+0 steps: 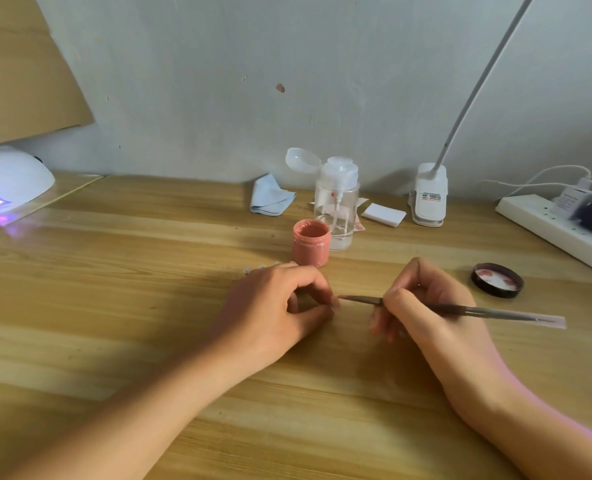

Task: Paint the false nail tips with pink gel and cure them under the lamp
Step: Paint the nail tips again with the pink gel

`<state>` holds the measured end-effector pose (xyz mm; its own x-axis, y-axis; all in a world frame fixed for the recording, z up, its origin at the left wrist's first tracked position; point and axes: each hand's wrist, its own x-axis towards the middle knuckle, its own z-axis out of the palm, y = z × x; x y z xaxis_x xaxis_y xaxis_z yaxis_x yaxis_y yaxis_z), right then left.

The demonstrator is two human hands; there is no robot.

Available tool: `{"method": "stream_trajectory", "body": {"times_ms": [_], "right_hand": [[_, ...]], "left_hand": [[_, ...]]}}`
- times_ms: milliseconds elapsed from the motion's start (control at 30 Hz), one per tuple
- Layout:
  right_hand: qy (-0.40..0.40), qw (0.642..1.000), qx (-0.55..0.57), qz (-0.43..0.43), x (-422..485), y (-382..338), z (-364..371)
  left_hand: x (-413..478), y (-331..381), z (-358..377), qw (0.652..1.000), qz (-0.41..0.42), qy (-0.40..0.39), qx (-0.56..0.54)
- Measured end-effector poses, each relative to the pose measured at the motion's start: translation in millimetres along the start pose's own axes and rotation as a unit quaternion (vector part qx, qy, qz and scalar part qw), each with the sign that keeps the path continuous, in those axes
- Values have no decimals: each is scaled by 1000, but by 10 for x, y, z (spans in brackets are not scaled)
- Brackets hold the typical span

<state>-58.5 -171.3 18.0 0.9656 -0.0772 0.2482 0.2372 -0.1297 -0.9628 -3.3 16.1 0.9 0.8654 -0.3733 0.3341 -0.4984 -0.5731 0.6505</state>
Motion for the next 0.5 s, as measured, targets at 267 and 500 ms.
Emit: {"method": "stream_trajectory", "body": {"times_ms": [267, 500], "right_hand": [[20, 994, -40, -104, 149, -105, 19], [40, 995, -92, 22, 972, -276, 204]], "left_hand": [[10, -19, 13, 1000, -6, -5, 2], [-7, -21, 26, 1000, -14, -1, -2]]}}
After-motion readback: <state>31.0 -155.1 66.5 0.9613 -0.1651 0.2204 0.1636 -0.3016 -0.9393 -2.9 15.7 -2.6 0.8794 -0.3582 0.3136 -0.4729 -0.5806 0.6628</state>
